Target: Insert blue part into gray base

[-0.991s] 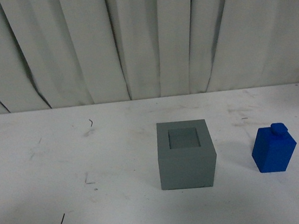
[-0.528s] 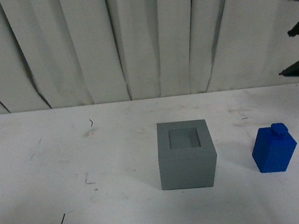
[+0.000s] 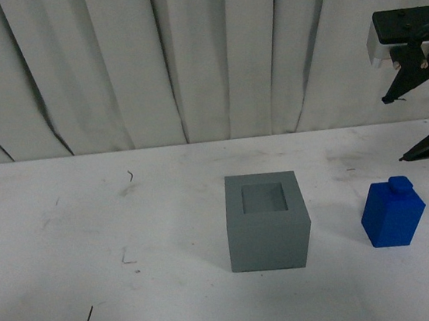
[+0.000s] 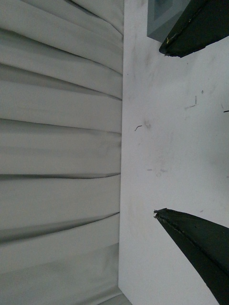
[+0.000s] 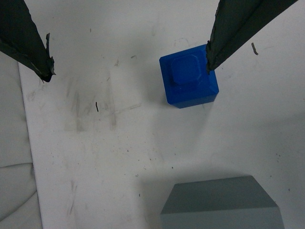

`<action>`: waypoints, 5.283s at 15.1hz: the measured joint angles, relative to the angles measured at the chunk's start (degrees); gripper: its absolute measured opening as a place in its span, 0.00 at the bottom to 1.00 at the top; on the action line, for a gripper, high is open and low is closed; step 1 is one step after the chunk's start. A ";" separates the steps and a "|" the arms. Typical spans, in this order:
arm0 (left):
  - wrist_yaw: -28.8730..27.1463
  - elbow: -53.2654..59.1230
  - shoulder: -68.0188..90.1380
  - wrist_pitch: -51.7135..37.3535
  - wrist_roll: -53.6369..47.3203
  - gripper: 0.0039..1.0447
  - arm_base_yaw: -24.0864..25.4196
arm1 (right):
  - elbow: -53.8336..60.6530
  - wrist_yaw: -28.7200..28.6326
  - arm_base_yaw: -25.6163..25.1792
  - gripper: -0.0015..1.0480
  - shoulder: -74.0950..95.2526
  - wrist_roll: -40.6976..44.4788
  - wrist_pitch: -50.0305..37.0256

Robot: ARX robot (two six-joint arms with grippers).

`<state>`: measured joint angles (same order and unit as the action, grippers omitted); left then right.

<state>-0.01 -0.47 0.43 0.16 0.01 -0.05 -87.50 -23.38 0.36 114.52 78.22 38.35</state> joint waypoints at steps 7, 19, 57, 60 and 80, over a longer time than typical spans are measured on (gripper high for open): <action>0.00 0.00 0.00 0.00 0.00 0.94 0.00 | -2.99 5.57 0.09 0.94 7.10 6.36 7.50; 0.00 0.00 0.00 0.00 0.00 0.94 0.00 | -4.15 6.62 1.51 0.94 13.79 7.13 5.25; 0.00 0.00 0.00 0.00 0.00 0.94 0.00 | -25.99 1.92 19.19 0.45 15.67 -4.33 24.39; 0.00 0.00 0.00 0.00 0.00 0.94 0.00 | -26.97 2.16 19.54 0.45 16.72 -4.85 23.50; 0.00 0.00 0.00 0.00 0.00 0.94 0.00 | -24.98 6.25 19.12 0.45 16.13 -5.22 20.55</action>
<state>-0.01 -0.47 0.43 0.16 0.01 -0.05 -112.49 -17.12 19.49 130.65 72.99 58.89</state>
